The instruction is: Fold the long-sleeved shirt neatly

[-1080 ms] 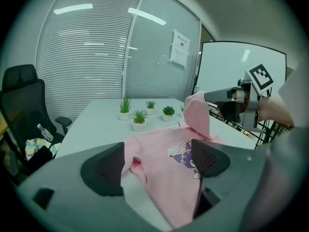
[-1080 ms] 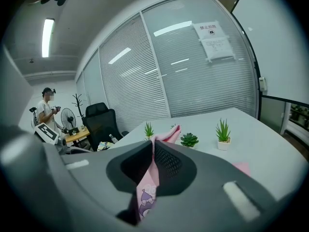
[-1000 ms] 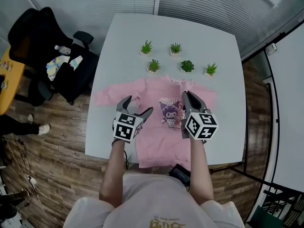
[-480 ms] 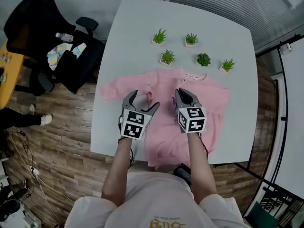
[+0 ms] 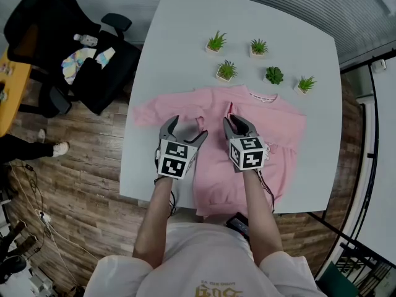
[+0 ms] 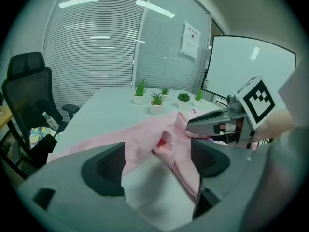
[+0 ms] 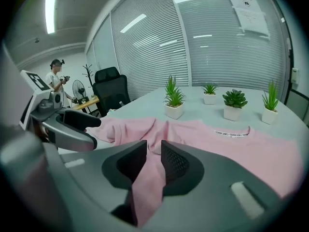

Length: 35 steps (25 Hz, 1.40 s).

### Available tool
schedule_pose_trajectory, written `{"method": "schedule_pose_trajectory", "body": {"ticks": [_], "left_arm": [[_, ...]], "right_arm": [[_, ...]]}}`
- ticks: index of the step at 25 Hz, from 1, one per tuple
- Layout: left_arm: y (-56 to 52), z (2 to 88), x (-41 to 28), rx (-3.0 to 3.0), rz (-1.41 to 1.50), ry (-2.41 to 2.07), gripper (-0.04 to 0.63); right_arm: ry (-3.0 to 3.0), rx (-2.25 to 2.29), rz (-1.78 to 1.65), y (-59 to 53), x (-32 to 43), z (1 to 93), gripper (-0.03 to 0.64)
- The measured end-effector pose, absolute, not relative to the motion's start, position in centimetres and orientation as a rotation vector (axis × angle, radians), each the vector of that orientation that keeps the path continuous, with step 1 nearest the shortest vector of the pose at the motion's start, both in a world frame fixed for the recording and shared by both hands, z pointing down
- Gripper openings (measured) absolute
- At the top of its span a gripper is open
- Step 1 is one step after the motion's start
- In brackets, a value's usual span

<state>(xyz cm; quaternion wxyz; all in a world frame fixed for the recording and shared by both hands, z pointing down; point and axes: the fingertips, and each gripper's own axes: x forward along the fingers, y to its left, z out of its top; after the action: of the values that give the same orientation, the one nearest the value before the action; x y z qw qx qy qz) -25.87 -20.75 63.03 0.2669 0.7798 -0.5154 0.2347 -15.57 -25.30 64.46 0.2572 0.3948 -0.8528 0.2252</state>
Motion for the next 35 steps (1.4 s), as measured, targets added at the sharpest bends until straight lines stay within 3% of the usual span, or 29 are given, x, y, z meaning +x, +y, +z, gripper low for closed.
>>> {"method": "schedule_pose_trajectory", "body": {"ticks": [9, 22, 35], "left_arm": [[-20.4, 63.1, -27.8, 2.069, 0.610, -1.425, 0.433], [-19.8, 63.7, -33.7, 1.946, 0.580, -1.527, 0.417], [-18.5, 67.0, -44.0, 1.598, 0.567, -1.756, 0.325]], "right_arm": [[-2.411, 1.016, 0.660, -24.3, -17.6, 63.0, 0.191], [-2.457, 0.982, 0.679, -22.6, -20.2, 61.4, 0.184], [-2.456, 0.917, 0.672, -20.6, -22.1, 61.2, 0.170]]}}
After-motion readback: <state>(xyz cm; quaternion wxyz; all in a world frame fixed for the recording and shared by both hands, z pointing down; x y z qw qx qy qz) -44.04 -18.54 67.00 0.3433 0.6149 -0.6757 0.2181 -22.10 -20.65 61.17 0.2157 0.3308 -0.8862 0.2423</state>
